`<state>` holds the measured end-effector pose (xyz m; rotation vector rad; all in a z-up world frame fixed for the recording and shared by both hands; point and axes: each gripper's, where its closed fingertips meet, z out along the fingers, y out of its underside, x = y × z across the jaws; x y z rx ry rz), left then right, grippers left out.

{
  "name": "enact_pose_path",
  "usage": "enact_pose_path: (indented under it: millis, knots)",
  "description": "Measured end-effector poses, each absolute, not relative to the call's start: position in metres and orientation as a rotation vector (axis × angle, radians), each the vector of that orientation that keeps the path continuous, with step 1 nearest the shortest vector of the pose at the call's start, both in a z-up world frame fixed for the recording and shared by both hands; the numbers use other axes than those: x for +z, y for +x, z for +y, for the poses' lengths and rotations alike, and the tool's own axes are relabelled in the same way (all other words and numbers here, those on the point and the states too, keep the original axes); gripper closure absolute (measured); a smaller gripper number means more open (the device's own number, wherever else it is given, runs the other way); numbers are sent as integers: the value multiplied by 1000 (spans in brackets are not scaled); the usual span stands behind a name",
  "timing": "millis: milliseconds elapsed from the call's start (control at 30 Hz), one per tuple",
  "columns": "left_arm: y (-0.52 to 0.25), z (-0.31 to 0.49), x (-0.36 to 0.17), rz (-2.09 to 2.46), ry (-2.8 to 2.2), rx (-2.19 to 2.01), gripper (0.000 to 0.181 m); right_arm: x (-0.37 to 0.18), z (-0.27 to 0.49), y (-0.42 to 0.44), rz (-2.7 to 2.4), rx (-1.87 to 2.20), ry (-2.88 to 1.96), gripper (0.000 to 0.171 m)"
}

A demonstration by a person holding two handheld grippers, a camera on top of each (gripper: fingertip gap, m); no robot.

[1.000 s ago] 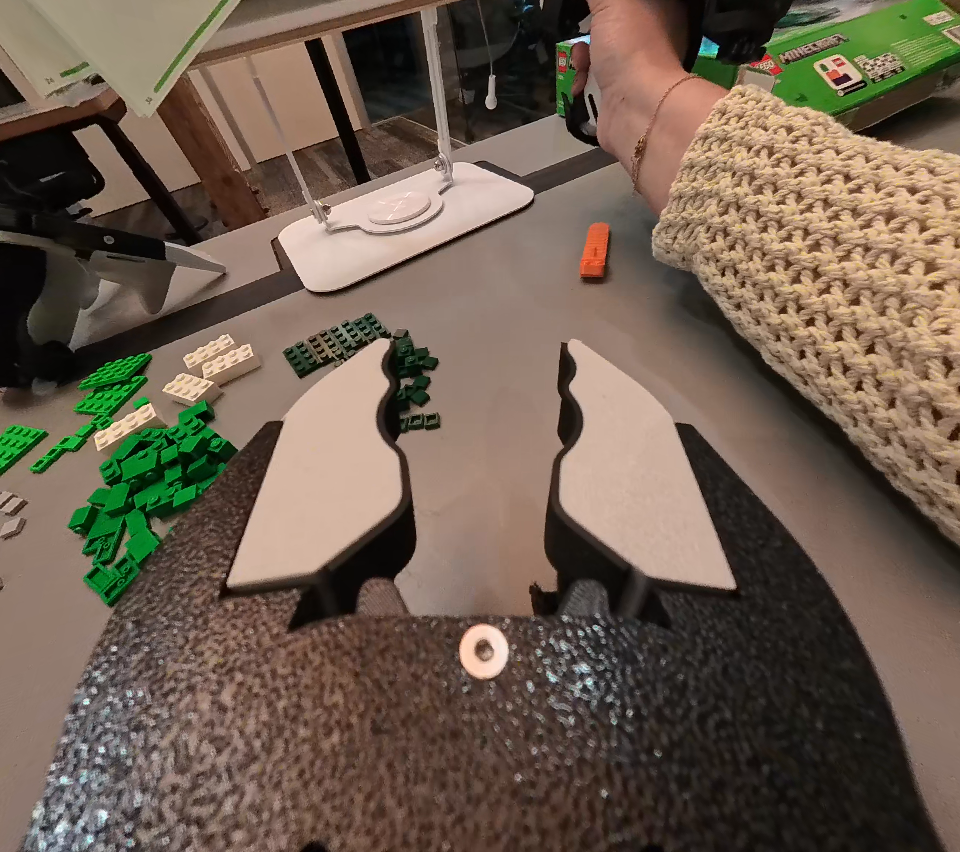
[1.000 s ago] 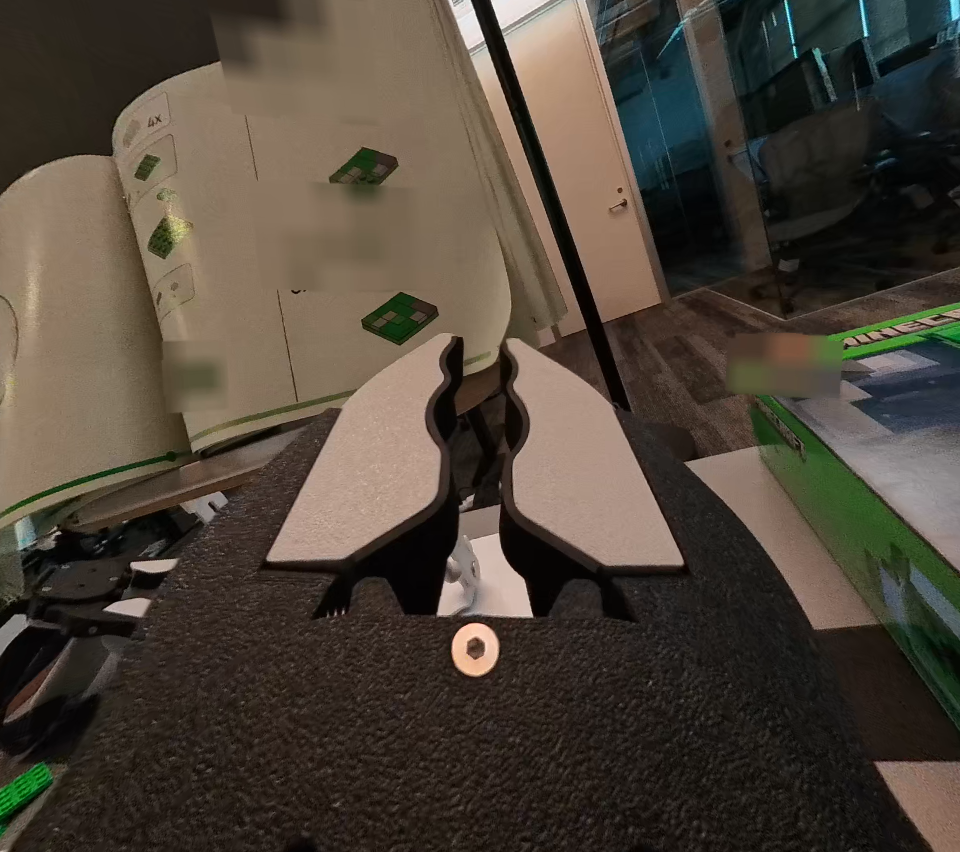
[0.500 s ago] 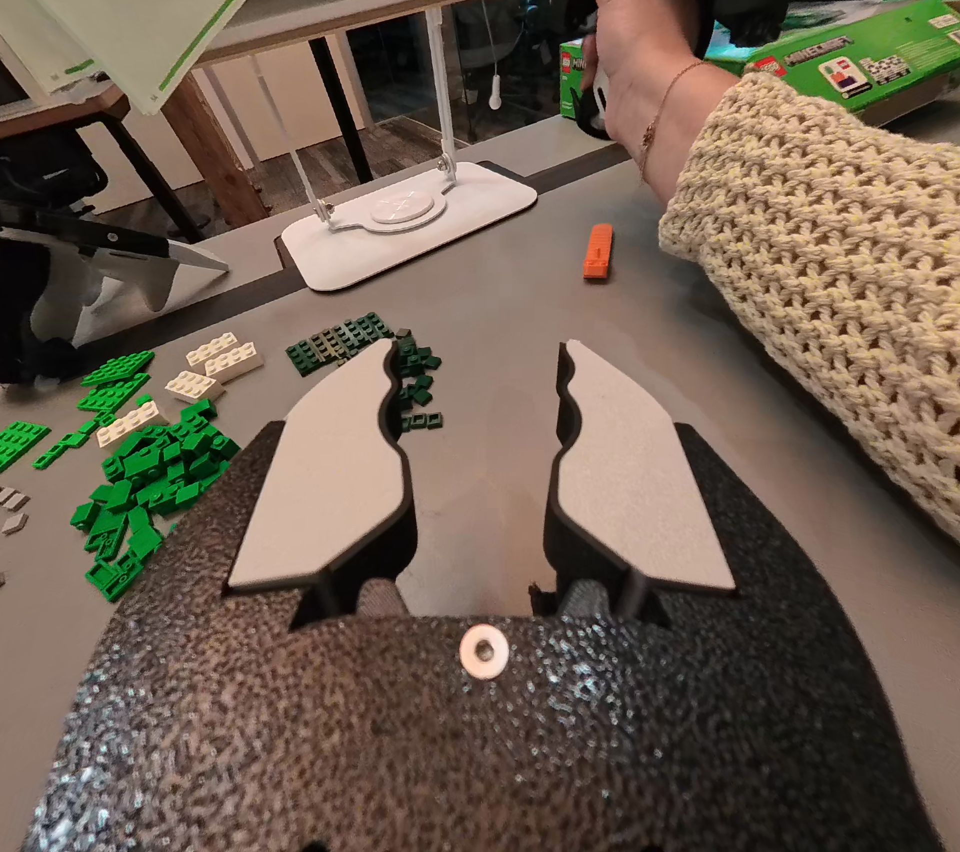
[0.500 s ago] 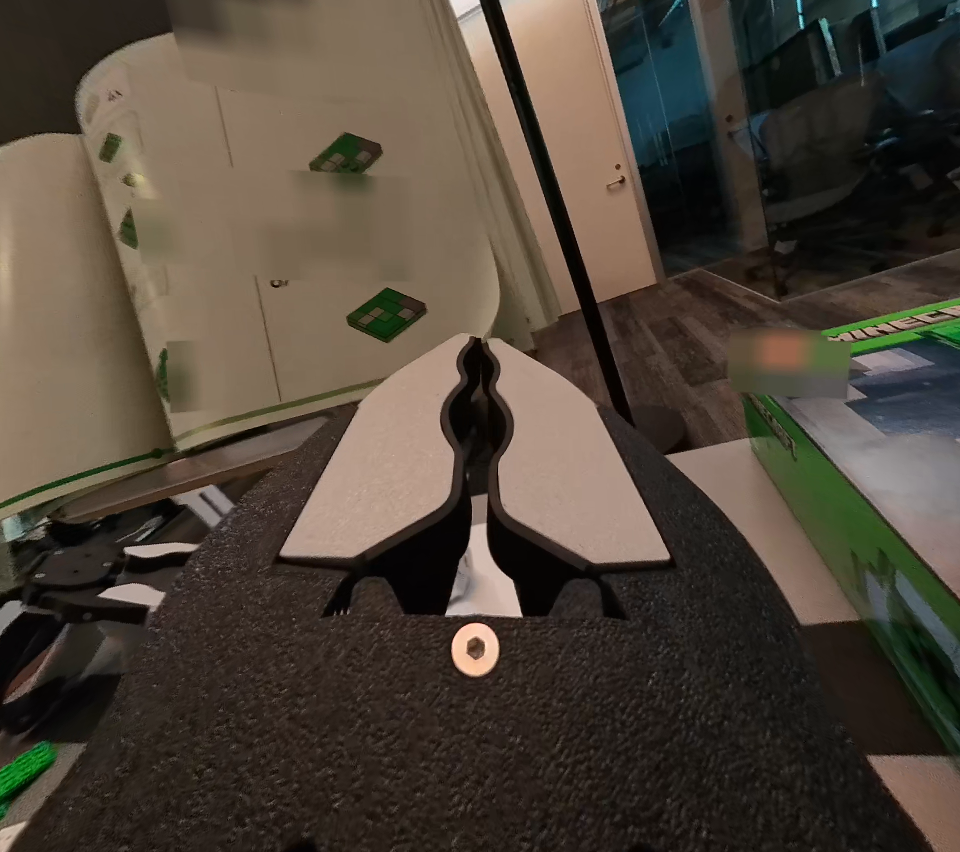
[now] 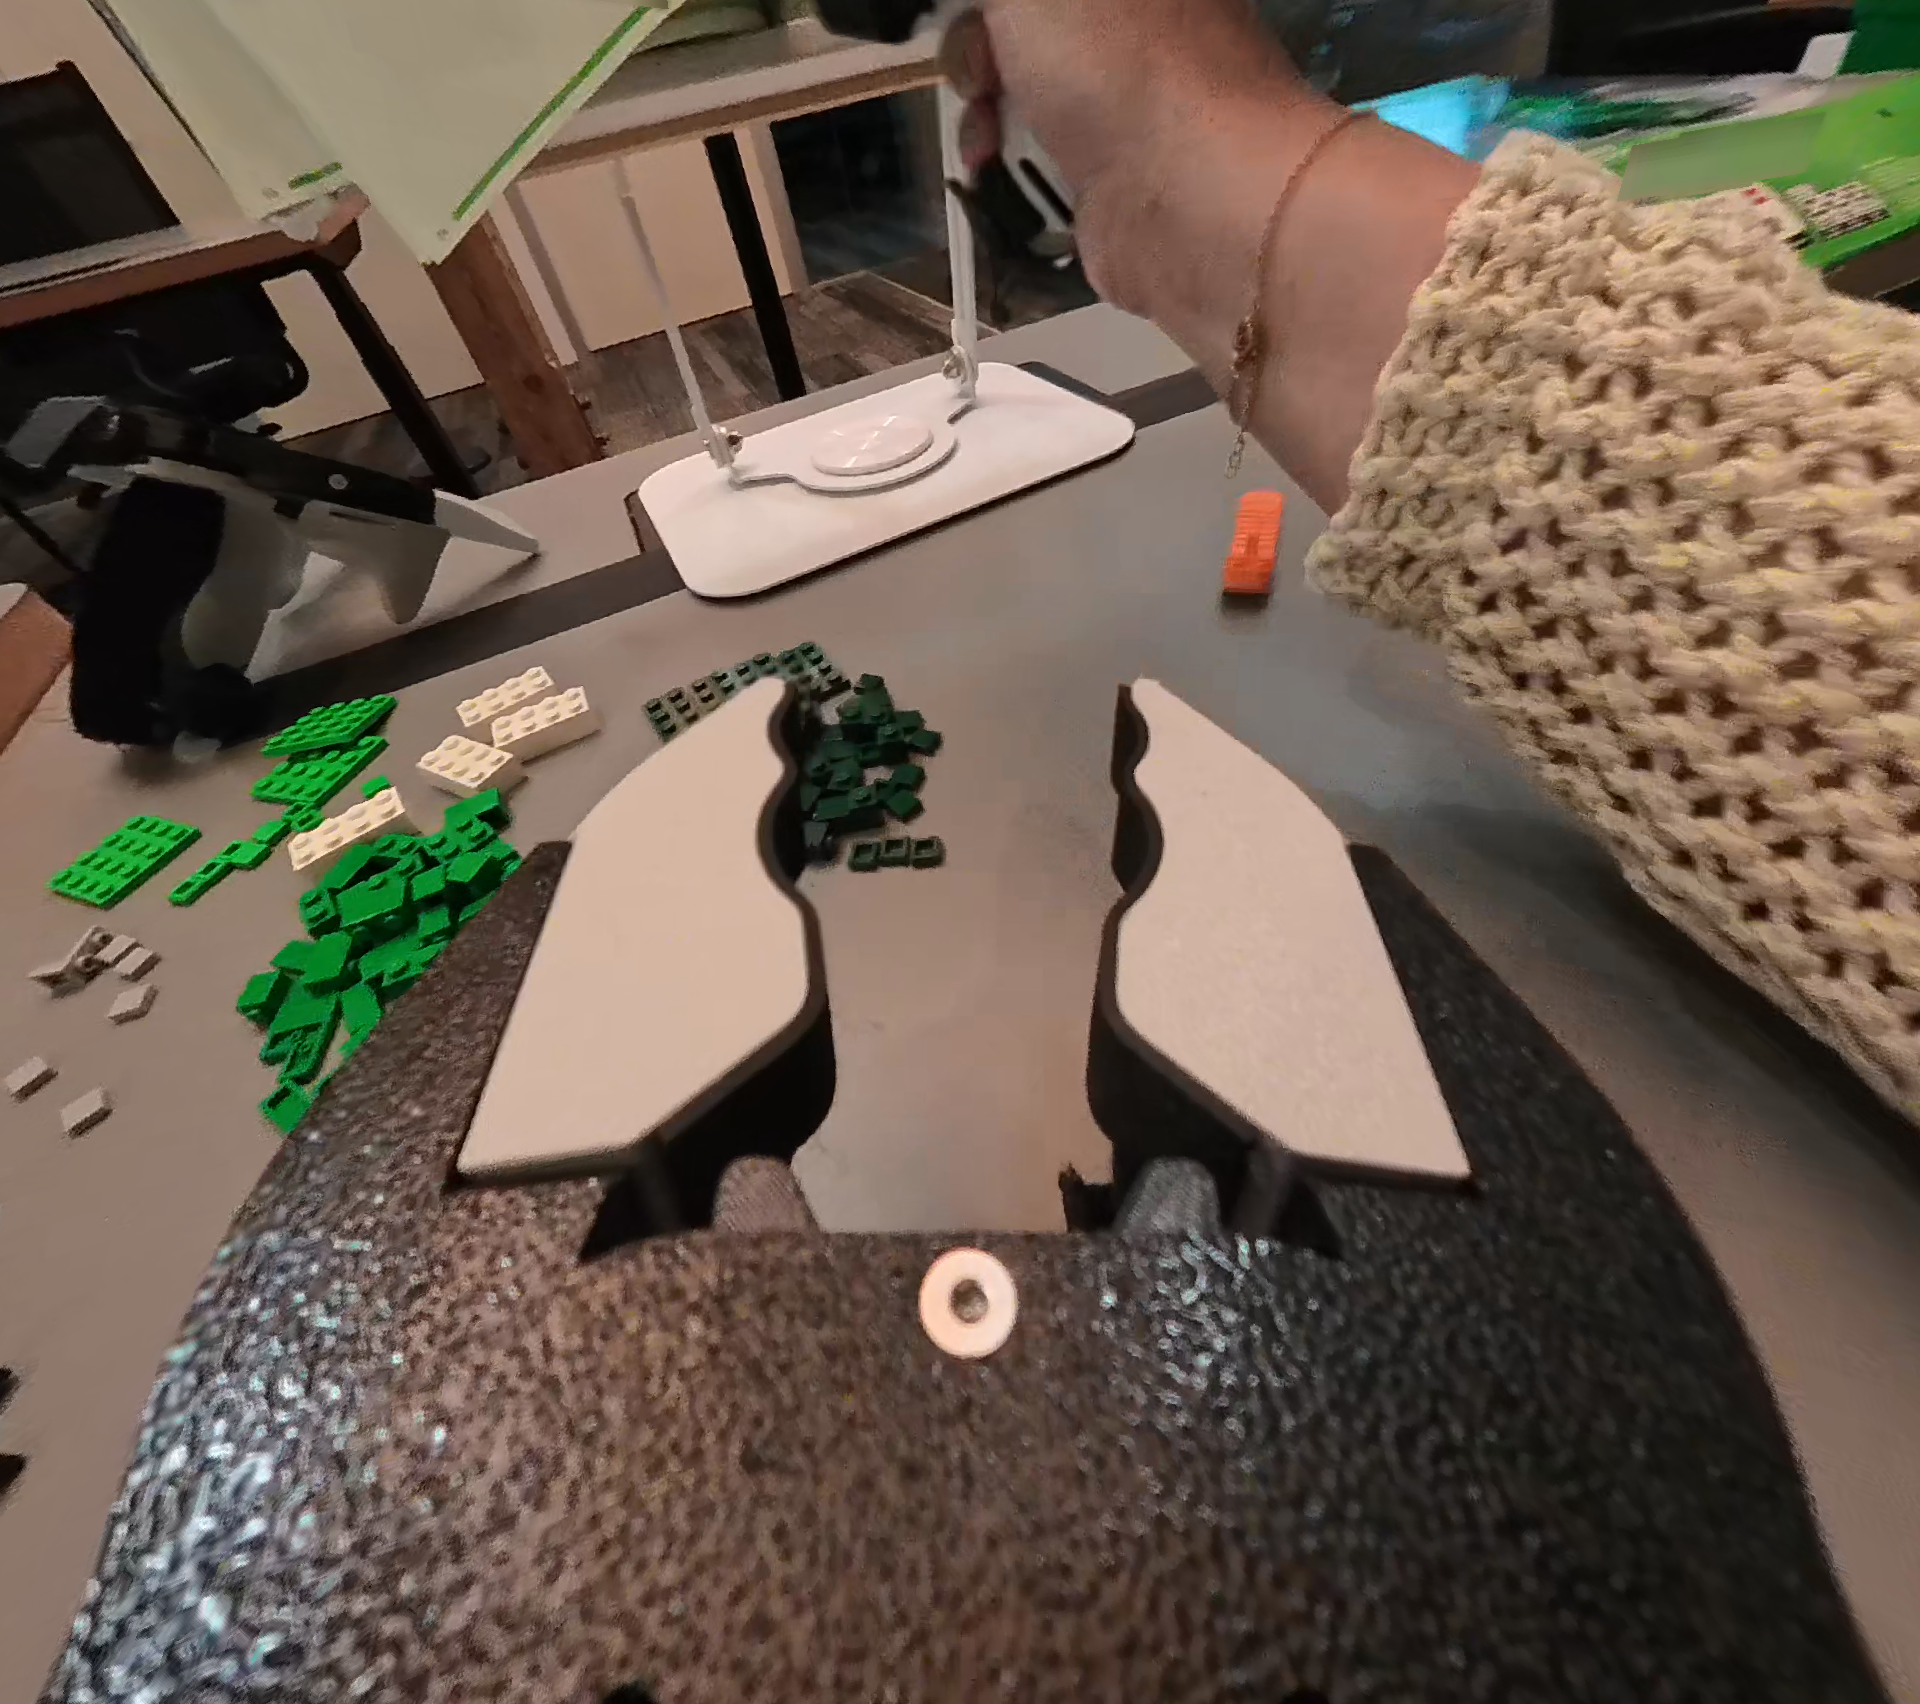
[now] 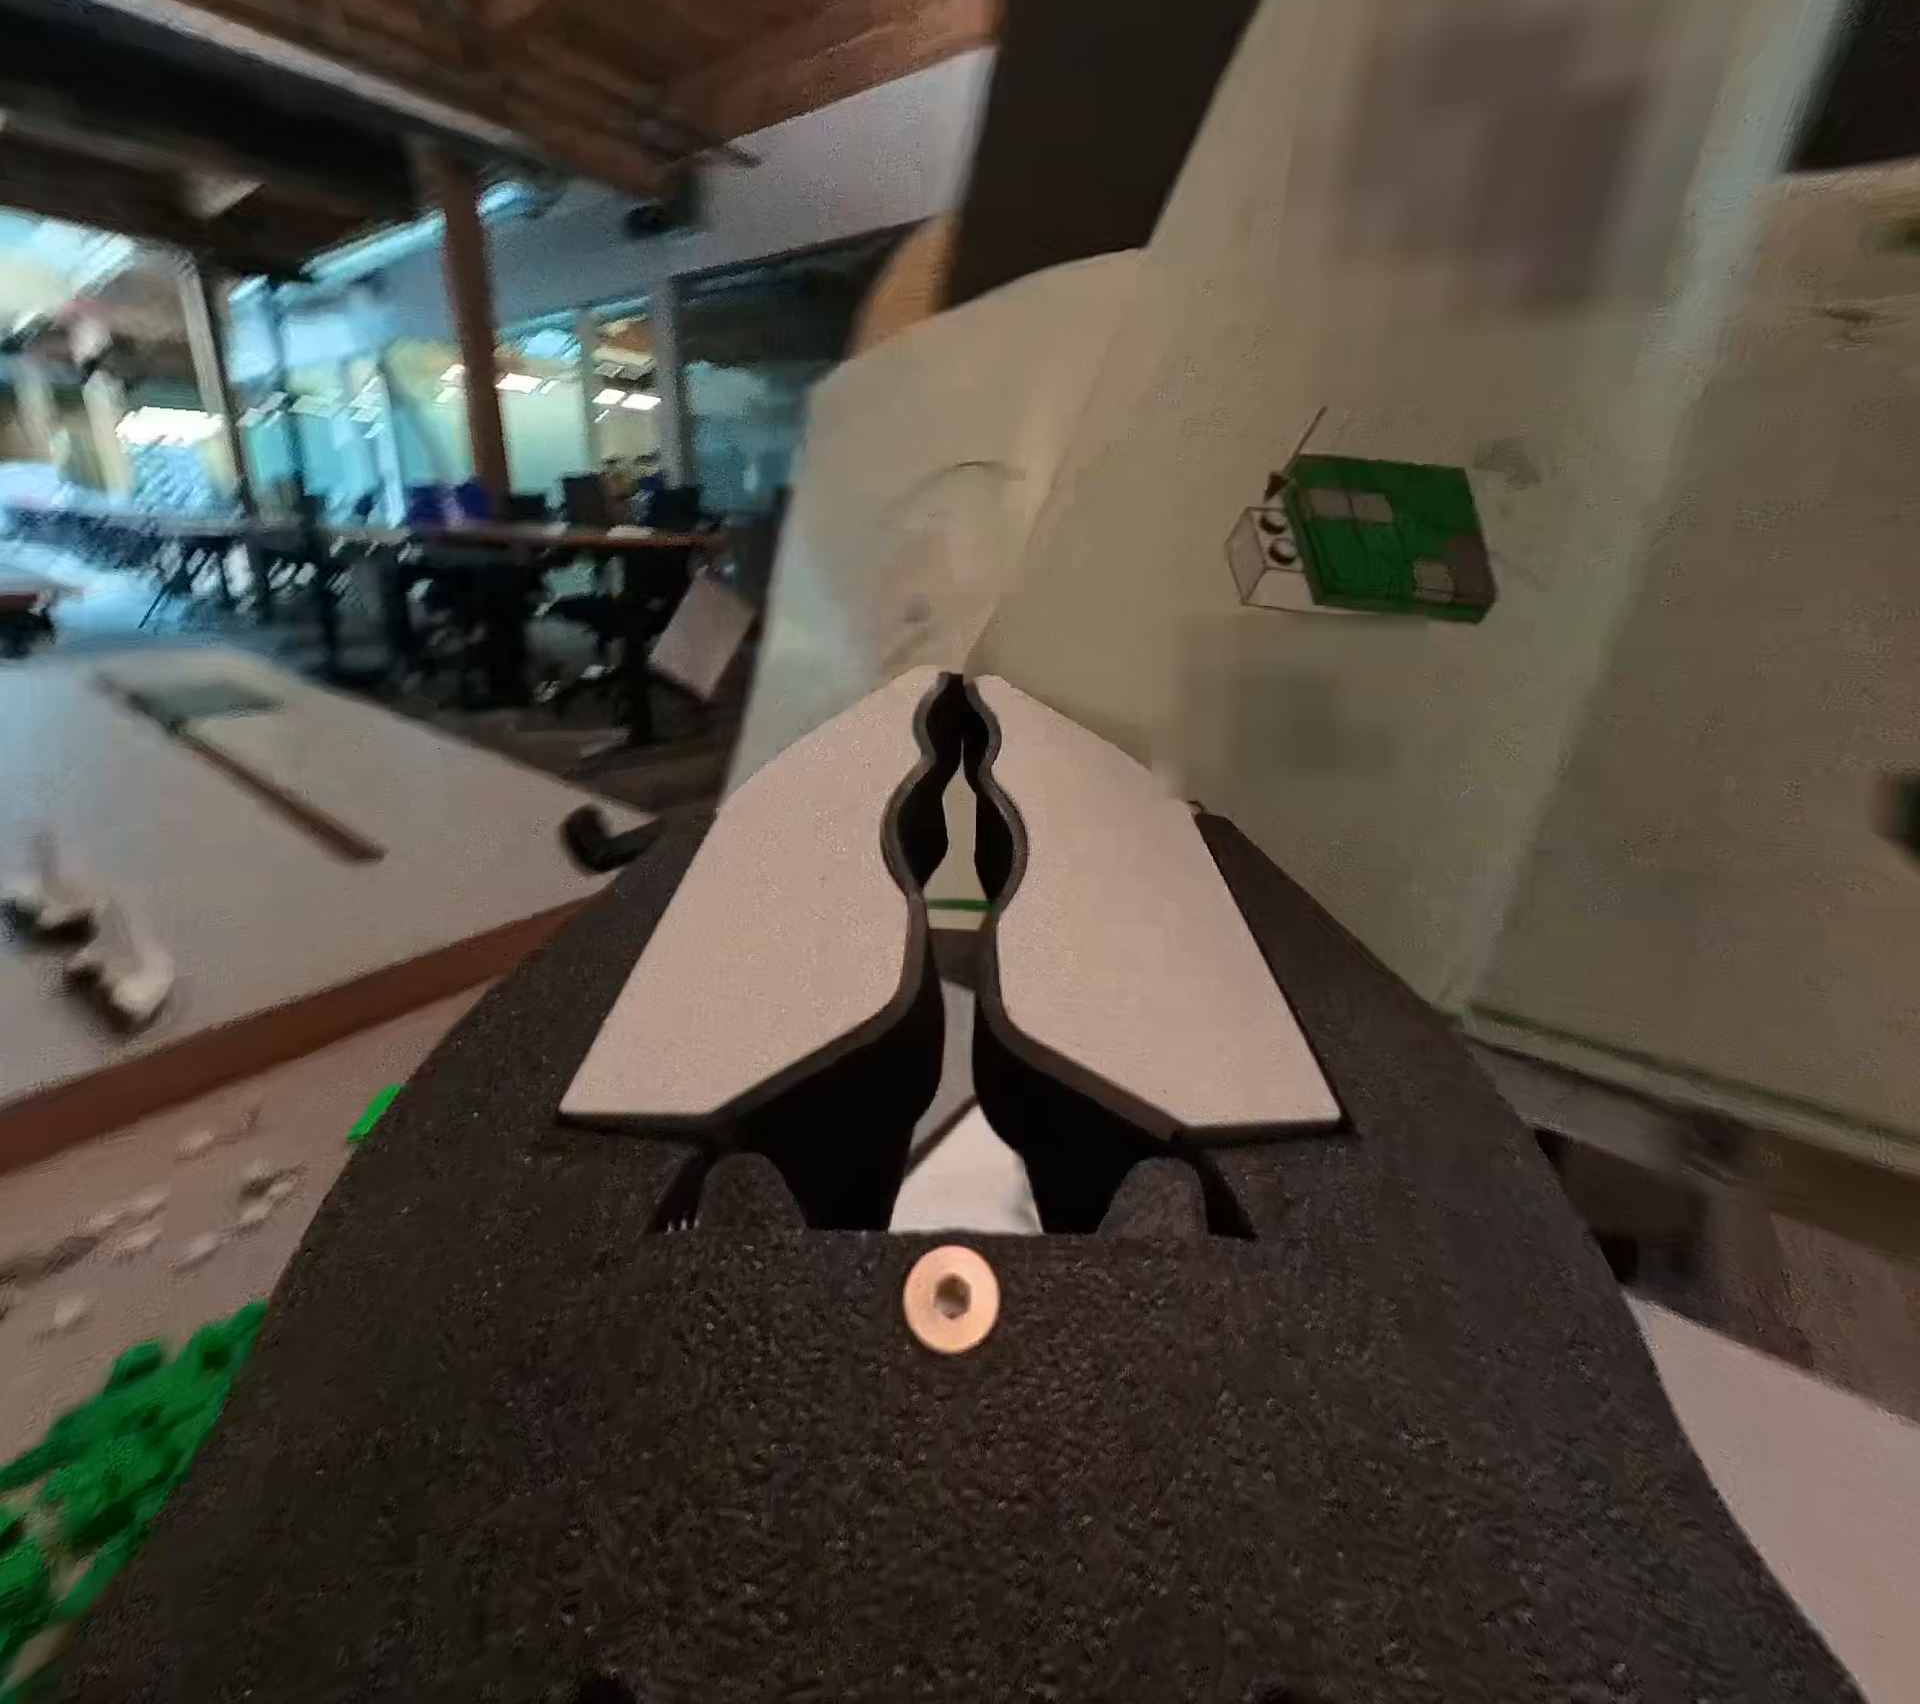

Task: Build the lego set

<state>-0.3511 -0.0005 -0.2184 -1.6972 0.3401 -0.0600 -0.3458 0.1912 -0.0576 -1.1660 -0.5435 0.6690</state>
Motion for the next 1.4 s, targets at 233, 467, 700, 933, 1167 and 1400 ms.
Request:
enact_pose_path:
  millis: [233, 467, 700, 933, 1167, 1400]
  knots:
    - [-358, 1, -218, 308, -1702, -67, 125, -81, 150, -425, -846, 605, -1145, 171]
    - [-357, 1, -218, 302, -1703, -85, 125, -88, 147, -433, -868, 620, -1141, 171]
    - [-357, 1, -219, 301, -1705, -91, 125, -89, 138, -439, -902, 704, -1105, 171]
    - [-356, 1, -220, 302, -1712, -104, 125, -98, 135, -439, -990, 439, -965, 171]
    - [-356, 1, -221, 306, -1719, -108, 125, -121, 135, -457, -1104, -42, -814, 171]
    - [-354, 1, -222, 311, -1724, -113, 124, -134, 146, -463, -1138, -148, -852, 171]
